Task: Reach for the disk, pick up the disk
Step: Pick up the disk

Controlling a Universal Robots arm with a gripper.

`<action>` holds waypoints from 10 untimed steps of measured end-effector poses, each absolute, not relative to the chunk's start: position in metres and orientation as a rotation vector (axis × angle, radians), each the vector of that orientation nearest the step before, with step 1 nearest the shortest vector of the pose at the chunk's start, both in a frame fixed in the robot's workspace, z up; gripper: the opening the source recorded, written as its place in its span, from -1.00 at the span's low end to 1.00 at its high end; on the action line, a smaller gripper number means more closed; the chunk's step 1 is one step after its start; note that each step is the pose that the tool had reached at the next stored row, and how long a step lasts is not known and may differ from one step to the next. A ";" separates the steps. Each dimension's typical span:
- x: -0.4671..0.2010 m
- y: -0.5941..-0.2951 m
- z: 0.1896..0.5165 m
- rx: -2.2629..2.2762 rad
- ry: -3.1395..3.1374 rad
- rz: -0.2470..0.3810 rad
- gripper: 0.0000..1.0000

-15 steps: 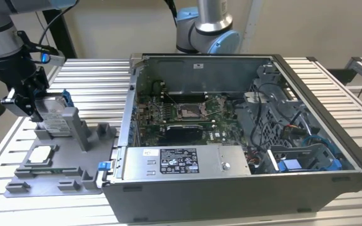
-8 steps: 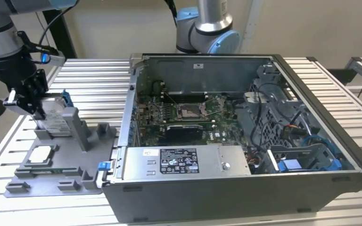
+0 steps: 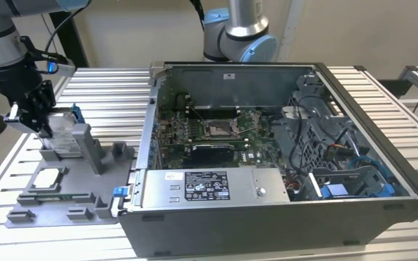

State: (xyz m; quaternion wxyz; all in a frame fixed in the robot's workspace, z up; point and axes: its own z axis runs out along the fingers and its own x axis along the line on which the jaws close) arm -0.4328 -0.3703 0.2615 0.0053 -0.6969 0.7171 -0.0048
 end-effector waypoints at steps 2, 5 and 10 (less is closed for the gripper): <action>-0.433 -0.370 0.261 -2.182 2.245 -0.015 -1.00; -0.433 -0.370 0.261 -2.182 2.246 -0.015 -1.00; -0.433 -0.370 0.261 -2.182 2.245 -0.015 -1.00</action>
